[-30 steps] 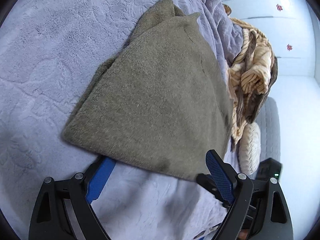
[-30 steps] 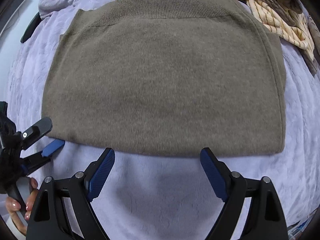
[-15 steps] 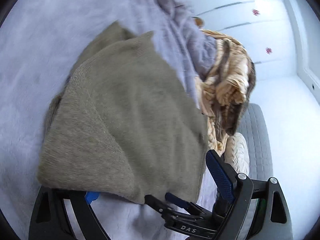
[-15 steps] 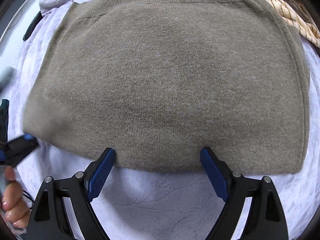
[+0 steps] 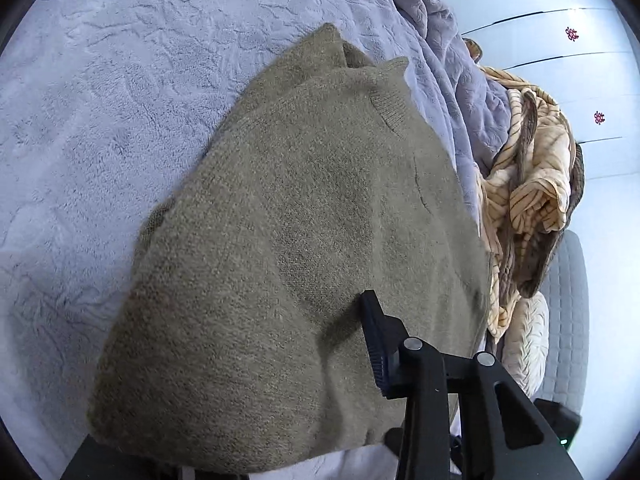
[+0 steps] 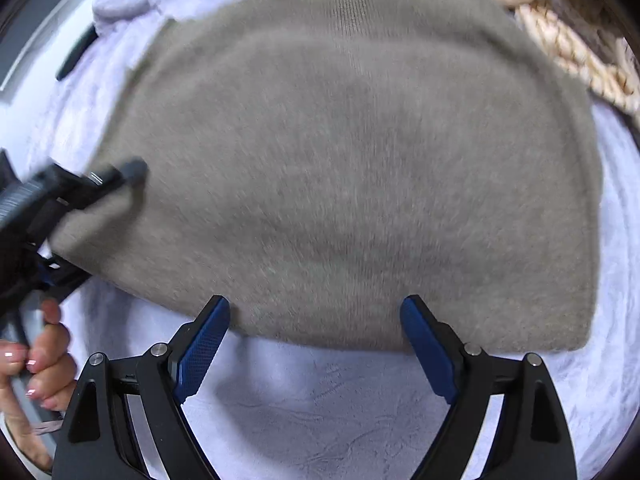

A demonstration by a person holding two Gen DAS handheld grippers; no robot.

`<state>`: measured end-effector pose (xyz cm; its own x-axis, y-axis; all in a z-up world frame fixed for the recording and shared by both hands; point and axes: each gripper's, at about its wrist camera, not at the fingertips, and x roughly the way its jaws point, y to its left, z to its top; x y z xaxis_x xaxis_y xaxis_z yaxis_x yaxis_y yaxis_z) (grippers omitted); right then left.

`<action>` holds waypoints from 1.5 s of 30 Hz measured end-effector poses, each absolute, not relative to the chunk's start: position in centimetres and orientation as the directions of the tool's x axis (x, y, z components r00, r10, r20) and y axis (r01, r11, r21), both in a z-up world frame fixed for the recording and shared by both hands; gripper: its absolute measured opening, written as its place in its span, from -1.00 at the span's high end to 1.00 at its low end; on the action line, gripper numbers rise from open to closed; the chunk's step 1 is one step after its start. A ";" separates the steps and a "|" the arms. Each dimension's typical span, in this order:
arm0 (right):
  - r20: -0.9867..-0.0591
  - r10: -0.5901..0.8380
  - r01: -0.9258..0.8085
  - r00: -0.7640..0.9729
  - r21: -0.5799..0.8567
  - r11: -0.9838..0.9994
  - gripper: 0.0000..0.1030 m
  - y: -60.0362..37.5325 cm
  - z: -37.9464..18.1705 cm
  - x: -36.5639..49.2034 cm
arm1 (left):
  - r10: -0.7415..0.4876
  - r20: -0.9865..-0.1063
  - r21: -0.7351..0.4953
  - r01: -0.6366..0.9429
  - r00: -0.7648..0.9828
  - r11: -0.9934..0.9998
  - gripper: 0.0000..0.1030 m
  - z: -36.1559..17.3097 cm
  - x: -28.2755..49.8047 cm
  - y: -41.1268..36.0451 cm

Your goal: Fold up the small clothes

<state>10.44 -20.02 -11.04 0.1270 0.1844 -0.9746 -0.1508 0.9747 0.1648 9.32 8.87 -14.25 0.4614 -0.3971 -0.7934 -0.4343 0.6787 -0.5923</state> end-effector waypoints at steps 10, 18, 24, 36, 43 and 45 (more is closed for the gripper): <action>-0.956 0.281 -0.071 0.080 0.276 0.959 0.77 -22.6 -13.0 11.0 | -0.231 -0.838 -0.373 -0.210 0.494 0.904 0.66 -9.0 9.4 3.9; -0.901 0.433 -0.029 0.035 0.432 0.901 0.76 -26.5 -12.1 10.9 | -0.211 -0.839 -0.251 -0.013 0.501 0.968 0.66 -6.3 10.6 -1.9; -0.853 0.518 -0.149 0.059 0.505 0.850 -0.57 -26.8 -5.6 15.9 | -0.149 -0.846 -0.131 0.072 0.511 0.989 0.66 -6.8 10.4 -3.6; -0.883 0.356 -0.518 -0.306 0.468 0.716 -0.77 -5.0 -2.9 27.6 | -0.091 -0.830 0.029 0.205 0.550 0.978 0.66 -7.9 8.7 -5.2; -0.919 0.068 -0.677 -0.388 0.334 0.656 -0.77 2.1 -7.7 24.6 | -0.066 -0.823 0.078 0.227 0.563 0.971 0.66 -8.2 8.4 -5.6; -0.925 0.007 -0.693 -0.380 0.289 0.661 -0.77 2.5 -8.9 24.2 | -0.065 -0.825 0.073 0.221 0.561 0.972 0.66 -8.2 8.5 -5.5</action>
<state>24.25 2.49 -8.87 -0.3798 0.0067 -0.9250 -0.6928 0.6606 0.2893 8.49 -5.51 -8.24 0.5607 -0.0654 -0.8254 0.2212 0.9725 0.0732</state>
